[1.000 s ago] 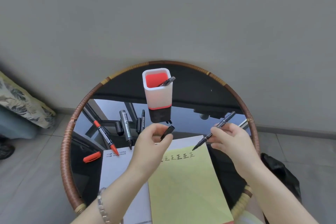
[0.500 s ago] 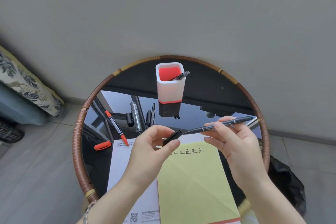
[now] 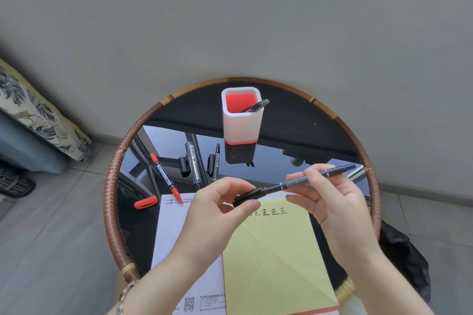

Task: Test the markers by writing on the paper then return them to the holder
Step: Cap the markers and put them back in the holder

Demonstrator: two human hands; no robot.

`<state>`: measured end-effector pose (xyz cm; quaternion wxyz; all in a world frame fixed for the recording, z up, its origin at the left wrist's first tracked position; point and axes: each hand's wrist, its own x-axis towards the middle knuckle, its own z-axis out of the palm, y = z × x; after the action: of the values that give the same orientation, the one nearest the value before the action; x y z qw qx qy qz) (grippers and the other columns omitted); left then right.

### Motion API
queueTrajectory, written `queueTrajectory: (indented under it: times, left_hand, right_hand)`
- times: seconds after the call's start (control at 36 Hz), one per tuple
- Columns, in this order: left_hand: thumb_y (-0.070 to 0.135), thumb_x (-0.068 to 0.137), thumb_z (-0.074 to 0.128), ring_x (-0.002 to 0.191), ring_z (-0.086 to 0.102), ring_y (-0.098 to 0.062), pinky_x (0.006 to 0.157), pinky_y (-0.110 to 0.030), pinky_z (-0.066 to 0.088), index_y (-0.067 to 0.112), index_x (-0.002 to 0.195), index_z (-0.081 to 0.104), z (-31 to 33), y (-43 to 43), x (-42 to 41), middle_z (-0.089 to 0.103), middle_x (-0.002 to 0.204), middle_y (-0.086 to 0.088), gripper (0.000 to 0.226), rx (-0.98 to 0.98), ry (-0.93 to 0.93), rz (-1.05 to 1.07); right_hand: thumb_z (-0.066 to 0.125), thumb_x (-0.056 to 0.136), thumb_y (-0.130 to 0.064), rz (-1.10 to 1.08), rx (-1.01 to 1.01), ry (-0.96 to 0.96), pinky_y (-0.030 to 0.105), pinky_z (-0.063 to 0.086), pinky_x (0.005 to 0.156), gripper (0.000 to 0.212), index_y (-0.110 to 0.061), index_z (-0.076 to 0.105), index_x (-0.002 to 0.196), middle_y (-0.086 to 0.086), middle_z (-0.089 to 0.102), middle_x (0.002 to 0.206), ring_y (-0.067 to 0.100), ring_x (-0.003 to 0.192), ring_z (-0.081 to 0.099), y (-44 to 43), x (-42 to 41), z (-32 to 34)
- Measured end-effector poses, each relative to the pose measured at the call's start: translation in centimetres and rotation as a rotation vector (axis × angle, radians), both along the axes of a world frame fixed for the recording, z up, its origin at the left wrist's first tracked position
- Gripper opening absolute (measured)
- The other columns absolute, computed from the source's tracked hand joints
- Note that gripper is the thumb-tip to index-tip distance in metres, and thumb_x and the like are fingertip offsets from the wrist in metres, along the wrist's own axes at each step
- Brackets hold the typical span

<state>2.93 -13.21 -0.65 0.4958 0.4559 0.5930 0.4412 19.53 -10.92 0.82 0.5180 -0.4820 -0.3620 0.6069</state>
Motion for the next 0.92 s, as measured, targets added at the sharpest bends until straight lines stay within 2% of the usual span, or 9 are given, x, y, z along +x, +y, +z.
queueTrajectory:
  times: [0.14, 0.31, 0.39, 0.47, 0.61, 0.72, 0.81, 0.86, 0.92]
  left_hand:
    - [0.012, 0.077, 0.072, 0.077, 0.064, -0.011, 0.074, -0.023, 0.052, 0.035, 0.080, 0.070, 0.3, -0.3, 0.0, 0.072, 0.080, 0.009, 0.023, 0.029, 0.058, -0.028]
    - [0.021, 0.086, 0.063, 0.077, 0.055, -0.002, 0.068, -0.010, 0.041, 0.036, 0.088, 0.064, 0.3, -0.7, 0.2, 0.061, 0.090, 0.012, 0.016, 0.263, 0.283, -0.125]
    - [0.029, 0.083, 0.059, 0.078, 0.055, -0.001, 0.068, -0.008, 0.040, 0.025, 0.094, 0.068, -0.3, -0.9, 0.3, 0.059, 0.091, 0.014, 0.015, 0.350, 0.331, -0.123]
    - [0.036, 0.083, 0.054, 0.078, 0.056, 0.000, 0.067, -0.010, 0.043, 0.027, 0.099, 0.062, -0.7, -1.1, 0.4, 0.061, 0.086, 0.014, 0.020, 0.454, 0.385, -0.094]
    - [0.025, 0.082, 0.058, 0.076, 0.057, 0.001, 0.068, -0.009, 0.045, 0.021, 0.093, 0.066, -1.1, -1.0, 0.5, 0.062, 0.080, 0.014, 0.014, 0.614, 0.431, -0.036]
    - [0.014, 0.080, 0.061, 0.077, 0.058, -0.009, 0.074, -0.015, 0.047, 0.008, 0.091, 0.068, -2.1, -0.8, 0.4, 0.063, 0.086, 0.007, 0.014, 0.790, 0.544, 0.026]
    - [0.008, 0.081, 0.062, 0.074, 0.057, -0.015, 0.074, -0.018, 0.047, 0.005, 0.091, 0.065, -2.8, -0.6, 0.2, 0.067, 0.084, -0.001, 0.012, 0.904, 0.613, 0.021]
    - [0.013, 0.080, 0.062, 0.076, 0.058, -0.010, 0.073, -0.016, 0.047, 0.009, 0.092, 0.065, -3.4, -0.5, -0.1, 0.068, 0.083, 0.004, 0.012, 0.839, 0.593, -0.004]
    - [0.017, 0.079, 0.066, 0.073, 0.058, 0.000, 0.069, -0.014, 0.047, 0.020, 0.087, 0.068, -3.2, -0.4, -0.4, 0.066, 0.078, 0.019, 0.009, 0.596, 0.453, -0.021]
  right_hand:
    - [0.080, 0.042, -0.058, 0.069, 0.008, -0.012, 0.021, 0.055, 0.056, 0.044, -0.022, 0.070, 0.067, 0.010, 0.074, 0.078, 0.023, 0.074, 0.072, -0.4, -0.2, 0.1]
    - [0.085, 0.030, -0.058, 0.059, -0.001, 0.067, 0.021, 0.055, 0.056, 0.052, -0.022, 0.071, 0.065, 0.012, 0.074, 0.078, 0.021, 0.070, 0.072, -1.0, -0.4, -0.2]
    - [0.085, 0.032, -0.057, 0.053, 0.018, 0.084, 0.021, 0.055, 0.055, 0.051, -0.021, 0.072, 0.065, 0.012, 0.074, 0.078, 0.019, 0.067, 0.071, -1.4, -0.6, -0.2]
    - [0.086, 0.033, -0.056, 0.039, 0.036, 0.082, 0.021, 0.055, 0.054, 0.051, -0.020, 0.071, 0.065, 0.013, 0.074, 0.078, 0.019, 0.068, 0.071, -1.7, -0.7, -0.4]
    - [0.087, 0.035, -0.050, -0.022, -0.006, 0.134, 0.021, 0.055, 0.053, 0.048, -0.016, 0.071, 0.065, 0.014, 0.074, 0.076, 0.020, 0.065, 0.071, -2.0, -1.1, -0.6]
    - [0.071, 0.062, -0.021, -0.077, -0.085, 0.212, 0.019, 0.053, 0.049, 0.010, -0.012, 0.069, 0.060, 0.011, 0.072, 0.067, 0.018, 0.058, 0.069, -2.4, -1.6, -0.3]
    - [0.059, 0.069, -0.012, -0.111, -0.146, 0.249, 0.020, 0.053, 0.047, 0.009, -0.005, 0.064, 0.067, 0.011, 0.071, 0.066, 0.019, 0.055, 0.068, -2.5, -1.9, -0.8]
    - [0.059, 0.072, -0.011, -0.097, -0.170, 0.234, 0.020, 0.054, 0.049, 0.010, -0.003, 0.065, 0.071, 0.011, 0.072, 0.068, 0.020, 0.059, 0.070, -2.4, -2.0, -1.1]
    - [0.057, 0.082, -0.008, -0.069, -0.185, 0.134, 0.019, 0.055, 0.052, 0.012, 0.000, 0.066, 0.078, 0.012, 0.074, 0.072, 0.022, 0.066, 0.072, -2.0, -1.9, -1.6]
